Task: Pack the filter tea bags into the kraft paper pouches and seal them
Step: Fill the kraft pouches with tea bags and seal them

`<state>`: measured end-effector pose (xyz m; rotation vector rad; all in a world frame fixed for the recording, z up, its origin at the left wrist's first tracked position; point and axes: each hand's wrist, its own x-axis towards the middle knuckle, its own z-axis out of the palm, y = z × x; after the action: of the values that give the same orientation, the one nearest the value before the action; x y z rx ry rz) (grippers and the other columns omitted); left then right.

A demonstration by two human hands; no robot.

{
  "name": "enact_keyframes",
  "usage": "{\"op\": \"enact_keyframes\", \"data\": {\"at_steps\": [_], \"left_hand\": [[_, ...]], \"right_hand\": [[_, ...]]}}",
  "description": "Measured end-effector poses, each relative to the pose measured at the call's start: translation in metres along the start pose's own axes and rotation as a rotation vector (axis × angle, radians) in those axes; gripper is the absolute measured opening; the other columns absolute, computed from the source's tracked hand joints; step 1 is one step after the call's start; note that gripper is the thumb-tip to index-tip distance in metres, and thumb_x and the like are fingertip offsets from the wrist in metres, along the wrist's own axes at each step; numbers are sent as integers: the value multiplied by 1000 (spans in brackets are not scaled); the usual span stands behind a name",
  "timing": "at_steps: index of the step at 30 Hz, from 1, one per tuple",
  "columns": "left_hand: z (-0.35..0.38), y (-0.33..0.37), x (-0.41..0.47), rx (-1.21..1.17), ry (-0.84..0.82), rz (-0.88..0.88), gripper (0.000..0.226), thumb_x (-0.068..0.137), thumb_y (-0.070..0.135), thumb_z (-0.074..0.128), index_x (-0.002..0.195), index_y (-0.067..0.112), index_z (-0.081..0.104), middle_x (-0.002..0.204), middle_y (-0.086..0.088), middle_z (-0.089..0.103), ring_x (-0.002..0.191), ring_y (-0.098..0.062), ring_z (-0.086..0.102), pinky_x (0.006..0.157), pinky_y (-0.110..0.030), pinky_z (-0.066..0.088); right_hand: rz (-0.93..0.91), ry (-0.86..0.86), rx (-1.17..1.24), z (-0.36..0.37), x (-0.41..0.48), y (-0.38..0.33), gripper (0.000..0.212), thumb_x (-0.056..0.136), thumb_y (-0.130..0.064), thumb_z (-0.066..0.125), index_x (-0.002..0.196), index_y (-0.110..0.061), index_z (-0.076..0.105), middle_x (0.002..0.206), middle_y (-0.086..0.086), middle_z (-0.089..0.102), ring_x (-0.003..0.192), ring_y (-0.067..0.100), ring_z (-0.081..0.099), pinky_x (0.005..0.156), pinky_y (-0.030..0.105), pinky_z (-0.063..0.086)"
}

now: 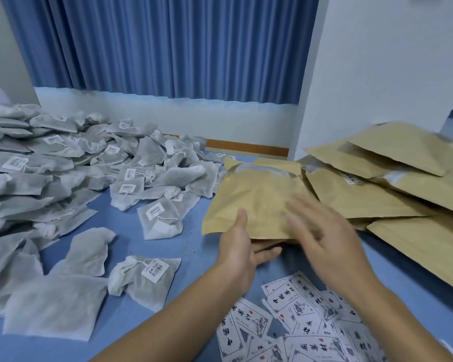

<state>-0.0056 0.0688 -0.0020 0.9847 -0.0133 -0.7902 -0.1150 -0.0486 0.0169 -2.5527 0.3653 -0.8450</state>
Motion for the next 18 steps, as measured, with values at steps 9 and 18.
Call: {"op": "enact_keyframes", "data": {"at_steps": [9, 18], "left_hand": [[-11, -33, -12, 157, -104, 80, 48, 71, 44, 87, 97, 6, 74, 81, -12, 72, 60, -23, 58, 50, -30, 41], [-10, -42, -26, 225, -77, 54, 27, 80, 28, 82, 68, 10, 66, 63, -6, 53, 52, -16, 43, 54, -25, 36]], "right_hand": [[573, -1, 880, 7, -31, 4, 33, 94, -34, 64, 88, -2, 63, 58, 12, 54, 50, 22, 43, 49, 30, 34], [438, 2, 965, 15, -42, -2, 17, 93, -18, 66, 95, -1, 66, 62, 19, 58, 51, 21, 47, 49, 24, 44]]}}
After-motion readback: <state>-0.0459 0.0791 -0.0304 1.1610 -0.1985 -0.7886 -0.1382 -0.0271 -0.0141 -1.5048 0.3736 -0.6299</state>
